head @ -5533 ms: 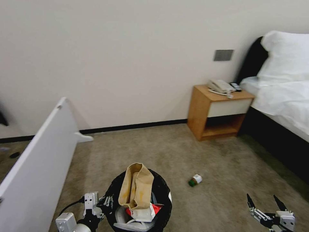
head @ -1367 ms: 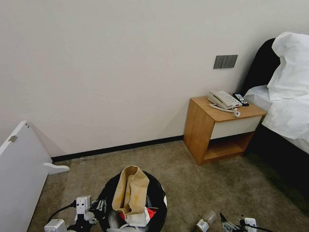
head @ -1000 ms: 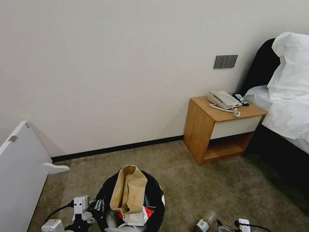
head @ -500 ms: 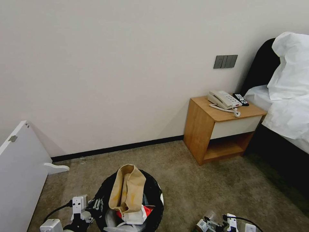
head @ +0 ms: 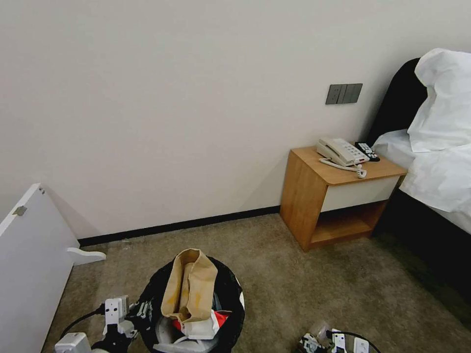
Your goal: Pick up the trash bin, then pick up the garbage from the floor and place it into the trash bin.
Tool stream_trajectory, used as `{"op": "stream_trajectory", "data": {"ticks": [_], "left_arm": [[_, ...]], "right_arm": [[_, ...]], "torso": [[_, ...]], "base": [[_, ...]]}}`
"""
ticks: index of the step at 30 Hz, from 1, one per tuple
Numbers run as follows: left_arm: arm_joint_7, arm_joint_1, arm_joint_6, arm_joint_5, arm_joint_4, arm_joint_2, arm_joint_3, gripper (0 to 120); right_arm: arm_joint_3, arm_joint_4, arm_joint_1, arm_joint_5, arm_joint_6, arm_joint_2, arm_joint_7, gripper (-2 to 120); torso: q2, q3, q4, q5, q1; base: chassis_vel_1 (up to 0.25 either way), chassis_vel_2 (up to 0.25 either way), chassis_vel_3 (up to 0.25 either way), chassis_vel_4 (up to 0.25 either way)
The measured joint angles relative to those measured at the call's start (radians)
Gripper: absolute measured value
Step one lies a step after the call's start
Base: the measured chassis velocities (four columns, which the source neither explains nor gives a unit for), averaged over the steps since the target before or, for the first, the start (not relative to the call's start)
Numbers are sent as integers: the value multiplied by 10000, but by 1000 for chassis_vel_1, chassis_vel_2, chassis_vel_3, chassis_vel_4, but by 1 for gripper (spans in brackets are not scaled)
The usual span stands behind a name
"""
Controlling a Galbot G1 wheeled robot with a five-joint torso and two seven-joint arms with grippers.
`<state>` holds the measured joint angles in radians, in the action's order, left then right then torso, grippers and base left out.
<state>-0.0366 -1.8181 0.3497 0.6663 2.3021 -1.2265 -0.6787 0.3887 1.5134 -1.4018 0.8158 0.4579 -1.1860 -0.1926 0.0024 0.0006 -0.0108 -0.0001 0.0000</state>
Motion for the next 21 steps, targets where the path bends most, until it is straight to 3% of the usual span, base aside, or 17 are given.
{"op": "stream_trajectory", "data": {"ticks": [11, 15, 17, 21], "left_arm": [[6, -100, 1, -38, 33, -14, 8, 4], [13, -115, 0, -48, 46, -12, 12, 4], [17, -107, 1, -65, 47, -15, 43, 4], [31, -123, -1, -68, 58, -10, 44, 4]], "right_arm": [[11, -324, 333, 112, -67, -221, -5, 100], [33, -374, 406, 180, -89, -258, -3, 89], [33, -504, 518, 189, -95, -352, -17, 76], [34, -522, 548, 218, -95, -361, -26, 67]], "torso": [[-1, 0, 1, 2, 0], [0, 0, 0, 0, 0], [0, 0, 1, 2, 0], [-1, 0, 1, 1, 0]], "base": [[0, 0, 0, 0], [0, 0, 0, 0], [0, 0, 0, 0], [0, 0, 0, 0]]}}
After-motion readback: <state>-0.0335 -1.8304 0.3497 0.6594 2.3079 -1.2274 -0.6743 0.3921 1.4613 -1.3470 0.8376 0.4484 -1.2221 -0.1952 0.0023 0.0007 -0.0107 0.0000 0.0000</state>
